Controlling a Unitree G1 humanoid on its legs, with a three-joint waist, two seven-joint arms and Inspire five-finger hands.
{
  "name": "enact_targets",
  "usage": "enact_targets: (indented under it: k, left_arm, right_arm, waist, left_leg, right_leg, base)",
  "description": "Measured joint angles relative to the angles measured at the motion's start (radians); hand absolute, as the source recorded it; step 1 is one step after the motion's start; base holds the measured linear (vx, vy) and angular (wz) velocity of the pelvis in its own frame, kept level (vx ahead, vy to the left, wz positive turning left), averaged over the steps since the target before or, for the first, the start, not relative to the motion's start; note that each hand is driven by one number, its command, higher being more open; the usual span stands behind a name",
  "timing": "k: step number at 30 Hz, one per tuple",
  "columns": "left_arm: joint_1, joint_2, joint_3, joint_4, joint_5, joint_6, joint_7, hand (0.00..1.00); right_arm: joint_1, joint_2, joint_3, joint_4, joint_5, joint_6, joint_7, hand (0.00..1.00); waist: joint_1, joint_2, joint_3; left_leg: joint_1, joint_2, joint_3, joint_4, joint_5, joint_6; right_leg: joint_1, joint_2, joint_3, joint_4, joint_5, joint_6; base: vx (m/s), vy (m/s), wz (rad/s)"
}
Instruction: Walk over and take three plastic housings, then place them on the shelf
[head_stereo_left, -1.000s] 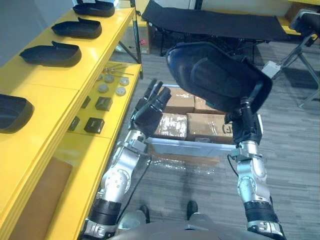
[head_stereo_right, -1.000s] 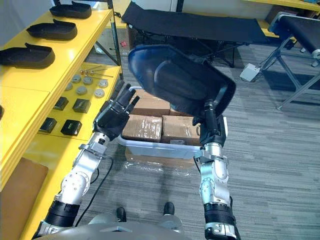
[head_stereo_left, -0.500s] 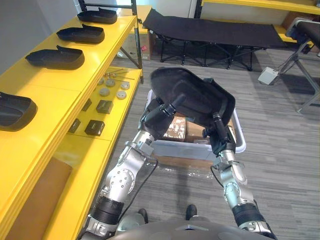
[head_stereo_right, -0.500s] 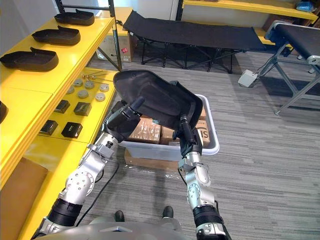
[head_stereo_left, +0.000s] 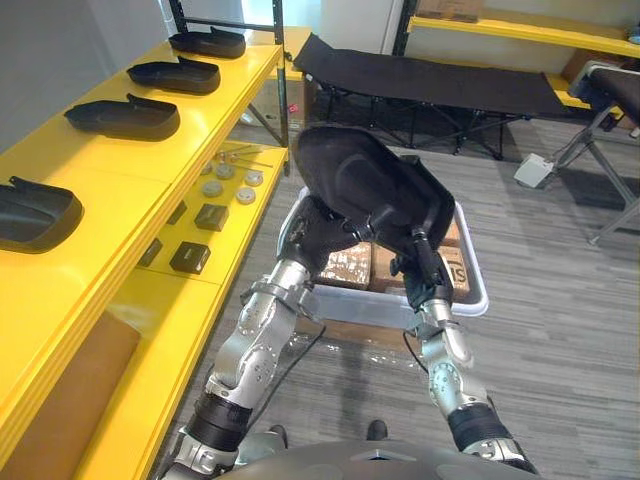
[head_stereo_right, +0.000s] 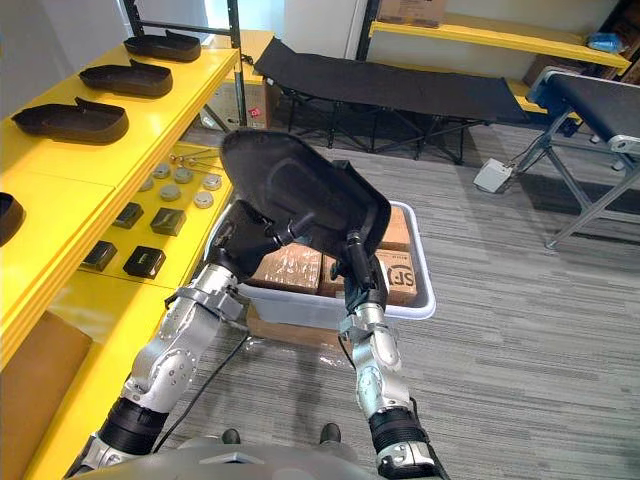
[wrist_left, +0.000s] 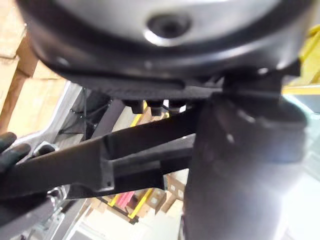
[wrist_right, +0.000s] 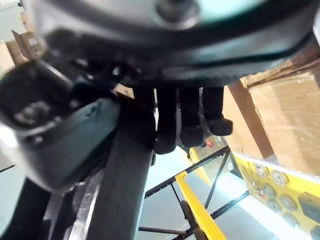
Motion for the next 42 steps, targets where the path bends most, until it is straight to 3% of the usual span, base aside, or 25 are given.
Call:
enact_targets:
  k: [4, 5, 12, 19, 26, 27, 36, 42]
  left_arm:
    - [0.0, -0.019, 0.007, -0.044, 0.026, 0.0, 0.017, 1.0]
    - [0.001, -0.022, 0.007, -0.059, 0.024, 0.0, 0.019, 0.0]
    - [0.001, -0.045, 0.019, -0.068, -0.032, -0.005, 0.075, 0.0]
    - [0.001, -0.045, 0.059, -0.004, -0.133, -0.093, 0.205, 0.0]
    - [0.001, -0.045, 0.058, 0.01, -0.135, -0.107, 0.218, 0.0]
    - [0.001, -0.045, 0.056, 0.011, -0.135, -0.11, 0.219, 0.0]
    - [0.001, -0.043, 0.057, 0.018, -0.123, -0.136, 0.222, 0.0]
    - [0.001, -0.078, 0.094, 0.018, 0.05, -0.138, 0.249, 0.0]
  right_arm:
    - [-0.008, 0.009, 0.05, -0.006, 0.001, 0.0, 0.018, 0.0]
    - [-0.01, 0.013, 0.058, -0.011, 0.001, 0.0, 0.027, 0.0]
    - [-0.026, 0.019, 0.129, -0.032, 0.0, 0.002, 0.065, 0.0]
    - [-0.022, 0.018, 0.166, -0.032, -0.002, -0.002, 0.087, 0.0]
    - [-0.021, 0.017, 0.168, -0.029, -0.002, -0.001, 0.092, 0.0]
    - [-0.021, 0.017, 0.168, -0.029, -0.002, -0.001, 0.092, 1.0]
    - [-0.01, 0.014, 0.168, -0.029, -0.022, -0.001, 0.096, 1.0]
    - [0.003, 0.007, 0.163, -0.046, -0.142, 0.021, 0.133, 1.0]
  waist:
    - [0.011, 0.0, 0.0]
    - [0.015, 0.0, 0.0]
    - [0.015, 0.0, -0.001]
    - [0.012, -0.009, -0.006]
    - [0.013, -0.021, -0.014]
    - [0.013, -0.021, -0.014]
    - [0.003, -0.021, -0.014]
    - [0.003, -0.021, -0.014]
  left_leg:
    - [0.0, -0.001, -0.001, 0.0, -0.001, -0.001]
    - [0.0, -0.002, -0.001, 0.0, -0.001, -0.001]
    - [0.0, -0.001, -0.002, -0.001, -0.005, -0.001]
    - [0.001, 0.0, -0.001, -0.001, -0.004, -0.002]
    - [0.001, 0.0, -0.001, 0.0, -0.004, -0.002]
    - [0.001, 0.0, -0.001, -0.001, -0.004, -0.002]
    - [0.001, 0.0, 0.001, -0.001, -0.004, -0.002]
    - [0.004, -0.002, 0.001, 0.0, -0.005, -0.003]
  right_leg:
    - [0.0, 0.0, -0.001, 0.001, -0.002, -0.001]
    - [0.0, 0.0, -0.002, 0.001, -0.002, -0.002]
    - [0.001, 0.0, -0.002, -0.002, 0.0, 0.001]
    - [0.006, 0.001, 0.0, -0.005, 0.003, 0.006]
    - [0.006, 0.0, 0.001, -0.005, 0.004, 0.007]
    - [0.006, 0.0, 0.001, -0.005, 0.004, 0.007]
    - [0.006, 0.0, 0.001, -0.004, 0.005, 0.008]
    - [0.002, 0.001, -0.002, 0.003, -0.004, -0.004]
  base:
    - [0.0, 0.0, 0.0]
    - [0.0, 0.0, 0.0]
    - [0.0, 0.0, 0.0]
    - [-0.01, -0.001, 0.0]
    - [0.0, 0.0, 0.0]
    - [0.0, 0.0, 0.0]
    - [0.0, 0.0, 0.0]
    - [0.0, 0.0, 0.0]
